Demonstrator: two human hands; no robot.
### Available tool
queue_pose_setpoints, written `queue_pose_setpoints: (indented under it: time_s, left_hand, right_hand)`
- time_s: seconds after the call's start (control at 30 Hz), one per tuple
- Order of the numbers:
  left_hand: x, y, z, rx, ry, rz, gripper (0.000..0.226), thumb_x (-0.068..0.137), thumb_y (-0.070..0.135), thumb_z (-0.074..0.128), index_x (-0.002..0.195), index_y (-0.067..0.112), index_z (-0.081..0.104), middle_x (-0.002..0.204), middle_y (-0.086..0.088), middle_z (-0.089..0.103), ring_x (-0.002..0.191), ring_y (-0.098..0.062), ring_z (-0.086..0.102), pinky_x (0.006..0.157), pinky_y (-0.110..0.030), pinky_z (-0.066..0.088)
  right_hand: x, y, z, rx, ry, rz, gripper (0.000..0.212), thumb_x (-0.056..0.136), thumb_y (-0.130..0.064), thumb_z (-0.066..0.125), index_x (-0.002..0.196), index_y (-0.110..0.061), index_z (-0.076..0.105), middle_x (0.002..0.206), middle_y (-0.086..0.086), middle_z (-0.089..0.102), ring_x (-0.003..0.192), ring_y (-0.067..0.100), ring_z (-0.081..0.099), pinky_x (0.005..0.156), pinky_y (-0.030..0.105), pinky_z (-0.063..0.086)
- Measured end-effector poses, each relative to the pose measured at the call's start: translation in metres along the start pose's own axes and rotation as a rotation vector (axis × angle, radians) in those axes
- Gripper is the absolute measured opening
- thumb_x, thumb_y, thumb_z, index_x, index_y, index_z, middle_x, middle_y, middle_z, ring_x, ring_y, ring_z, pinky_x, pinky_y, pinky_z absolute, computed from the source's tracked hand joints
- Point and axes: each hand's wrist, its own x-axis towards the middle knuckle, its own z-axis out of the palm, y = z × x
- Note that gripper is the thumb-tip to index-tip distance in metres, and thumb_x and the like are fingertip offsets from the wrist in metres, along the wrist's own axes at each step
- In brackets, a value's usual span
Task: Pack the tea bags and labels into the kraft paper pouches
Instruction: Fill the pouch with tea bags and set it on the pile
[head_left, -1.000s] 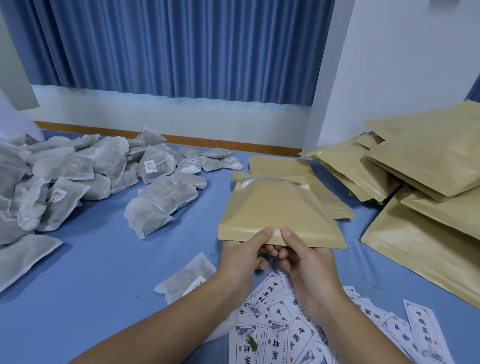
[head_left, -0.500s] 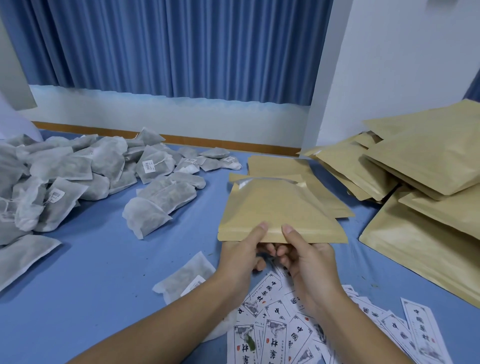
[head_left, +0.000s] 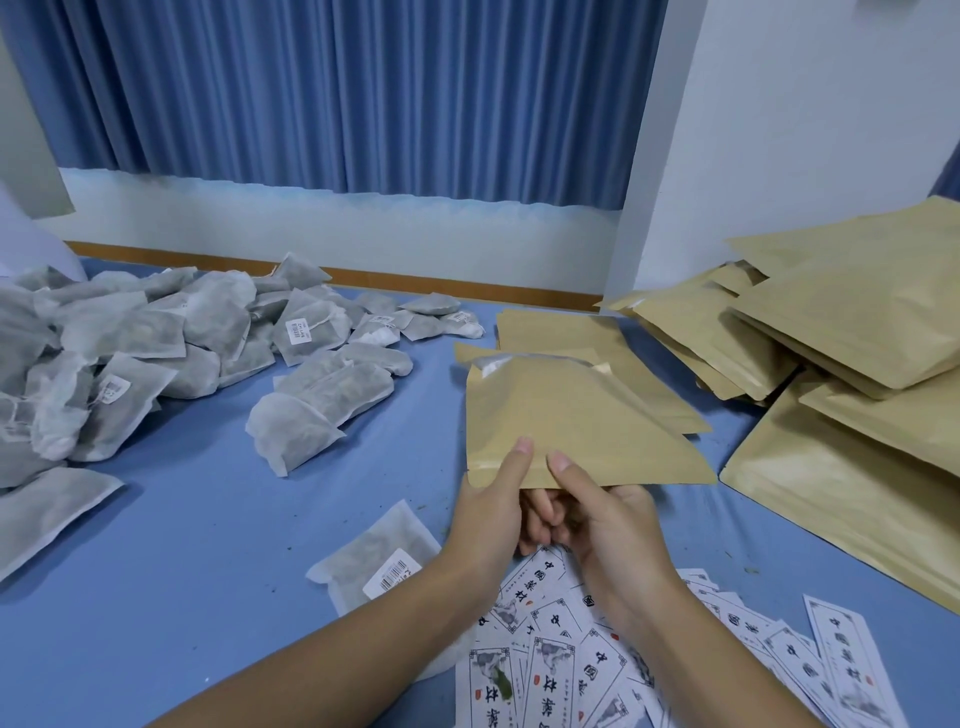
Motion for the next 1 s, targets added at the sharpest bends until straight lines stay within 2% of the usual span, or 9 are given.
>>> queue_pose_setpoints:
  time_s: [0.17, 0.33, 0.47, 0.6, 0.67, 0.77, 0.87, 0.93, 1.0]
  left_hand:
    - [0.0, -0.003, 0.0, -0.009, -0.004, -0.018, 0.075, 0.105, 0.045, 0.036, 0.043, 0.005, 0.048, 0.04, -0.013, 0.042, 0.035, -0.02, 0.047, 0.04, -0.021, 0.032]
    - [0.001, -0.004, 0.0, 0.041, 0.003, 0.024, 0.067, 0.106, 0.031, 0.036, 0.044, 0.007, 0.046, 0.052, -0.02, 0.051, 0.037, -0.022, 0.048, 0.041, -0.022, 0.028]
    - [0.0, -0.004, 0.001, 0.042, 0.023, 0.04, 0.065, 0.105, 0.036, 0.039, 0.048, 0.006, 0.051, 0.05, -0.019, 0.049, 0.036, -0.02, 0.049, 0.041, -0.024, 0.027]
    - [-0.002, -0.001, 0.001, -0.018, 0.082, 0.048, 0.068, 0.105, 0.038, 0.039, 0.044, 0.01, 0.049, 0.04, -0.012, 0.045, 0.032, -0.021, 0.045, 0.039, -0.023, 0.026]
    - [-0.004, -0.002, 0.002, -0.036, 0.091, 0.063, 0.065, 0.105, 0.044, 0.037, 0.056, 0.005, 0.056, 0.046, -0.015, 0.051, 0.038, -0.023, 0.048, 0.039, -0.023, 0.028]
    - [-0.001, -0.005, 0.002, -0.085, 0.147, 0.044, 0.058, 0.105, 0.05, 0.035, 0.095, -0.001, 0.061, 0.06, -0.017, 0.063, 0.052, -0.03, 0.058, 0.042, -0.028, 0.04]
    - [0.006, -0.004, 0.0, -0.234, 0.16, 0.027, 0.028, 0.107, 0.029, 0.042, 0.116, 0.008, 0.058, 0.086, -0.006, 0.077, 0.075, -0.027, 0.075, 0.064, -0.037, 0.059]
    - [0.008, -0.006, -0.001, -0.291, 0.109, 0.047, 0.025, 0.107, 0.015, 0.042, 0.126, 0.012, 0.058, 0.107, -0.006, 0.075, 0.096, -0.024, 0.074, 0.076, -0.032, 0.06]
    - [0.01, -0.008, 0.0, -0.241, 0.072, 0.07, 0.029, 0.107, 0.01, 0.041, 0.131, 0.012, 0.056, 0.116, -0.008, 0.073, 0.105, -0.024, 0.072, 0.085, -0.034, 0.059]
  right_hand:
    - [-0.002, -0.003, 0.002, -0.022, 0.02, 0.012, 0.039, 0.094, -0.019, 0.065, 0.065, 0.003, 0.053, 0.065, 0.026, 0.046, 0.05, 0.032, 0.048, 0.051, 0.037, 0.035]
    - [-0.003, -0.006, 0.004, 0.017, 0.072, -0.002, 0.039, 0.093, -0.009, 0.064, 0.059, 0.005, 0.05, 0.053, 0.019, 0.041, 0.041, 0.028, 0.044, 0.042, 0.03, 0.042]
    - [-0.002, -0.006, 0.005, 0.006, 0.089, 0.008, 0.045, 0.095, -0.017, 0.062, 0.058, 0.007, 0.052, 0.054, 0.023, 0.046, 0.043, 0.028, 0.043, 0.045, 0.033, 0.041]
    - [0.002, -0.006, 0.005, 0.088, 0.16, 0.053, 0.039, 0.102, -0.029, 0.052, 0.087, 0.006, 0.061, 0.056, 0.019, 0.05, 0.052, 0.028, 0.043, 0.054, 0.041, 0.037]
    - [0.004, -0.005, 0.003, 0.066, 0.178, 0.047, 0.04, 0.103, -0.03, 0.05, 0.089, 0.007, 0.059, 0.061, 0.023, 0.052, 0.053, 0.029, 0.044, 0.053, 0.04, 0.038]
    - [0.006, -0.008, -0.003, 0.012, 0.271, 0.048, 0.032, 0.101, -0.024, 0.053, 0.098, 0.007, 0.061, 0.07, 0.025, 0.063, 0.053, 0.028, 0.054, 0.048, 0.034, 0.045]
    - [0.007, -0.012, -0.011, 0.168, 0.305, 0.06, 0.023, 0.098, -0.008, 0.057, 0.117, 0.003, 0.064, 0.106, 0.017, 0.075, 0.087, 0.027, 0.073, 0.074, 0.037, 0.057]
    - [0.008, -0.014, -0.014, 0.281, 0.307, 0.038, 0.022, 0.097, 0.002, 0.053, 0.116, 0.001, 0.064, 0.112, 0.013, 0.075, 0.099, 0.026, 0.074, 0.086, 0.038, 0.057]
    - [0.008, -0.016, -0.012, 0.319, 0.33, 0.01, 0.024, 0.098, 0.008, 0.049, 0.114, -0.001, 0.064, 0.113, 0.012, 0.074, 0.101, 0.024, 0.073, 0.091, 0.039, 0.056]
